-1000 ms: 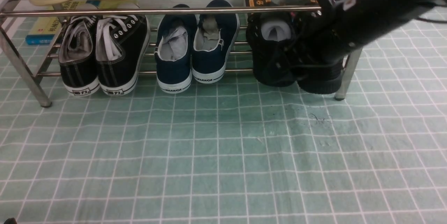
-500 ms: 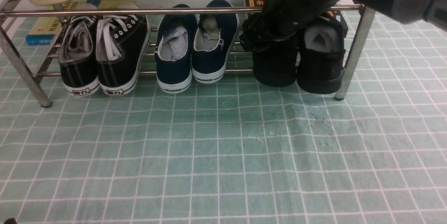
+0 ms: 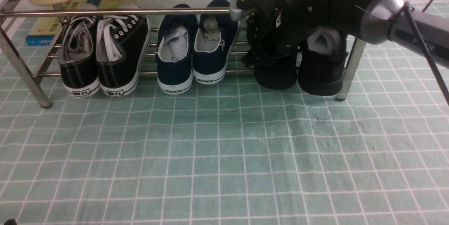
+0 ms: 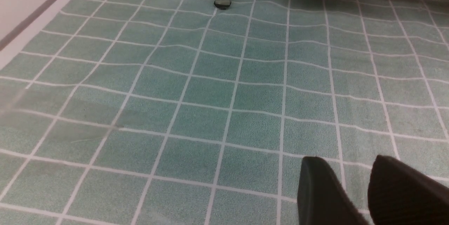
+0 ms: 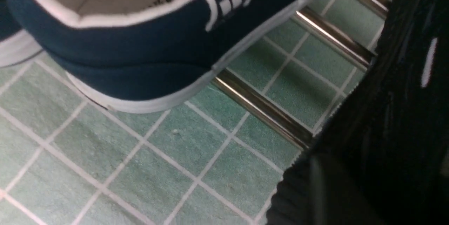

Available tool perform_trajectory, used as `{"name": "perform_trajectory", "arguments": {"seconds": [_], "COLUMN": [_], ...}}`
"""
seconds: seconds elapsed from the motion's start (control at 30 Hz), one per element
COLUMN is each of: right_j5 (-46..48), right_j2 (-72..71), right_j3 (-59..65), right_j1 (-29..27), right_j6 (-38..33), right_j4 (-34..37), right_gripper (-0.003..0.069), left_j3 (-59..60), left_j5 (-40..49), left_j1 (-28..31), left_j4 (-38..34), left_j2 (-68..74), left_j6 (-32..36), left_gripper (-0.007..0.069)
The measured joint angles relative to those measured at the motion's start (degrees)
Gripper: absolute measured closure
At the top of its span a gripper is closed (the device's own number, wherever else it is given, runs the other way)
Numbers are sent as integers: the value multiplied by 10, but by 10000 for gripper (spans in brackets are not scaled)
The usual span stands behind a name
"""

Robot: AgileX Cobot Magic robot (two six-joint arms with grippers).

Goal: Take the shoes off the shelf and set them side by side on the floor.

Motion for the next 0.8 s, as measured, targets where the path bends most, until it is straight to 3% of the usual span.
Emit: {"name": "perform_trajectory", "arguments": {"seconds": [0.1,0.47,0.8], "right_j5": [49,292,304], "right_j2": [-10,-128,-240], "right_j3": [-11,-75,-11], "right_j1": [2,24,24], "right_j6": [3,4,30], "right_j4": [17,107,134], "right_gripper": [650,655,652], "left_j3": [0,0,0], "left_j5": [0,0,0], "left_j1": [0,0,0], "left_j4": [0,0,0], "left_j2": [0,0,0], "left_j6": [0,0,0], "left_gripper": [385,385,385]}}
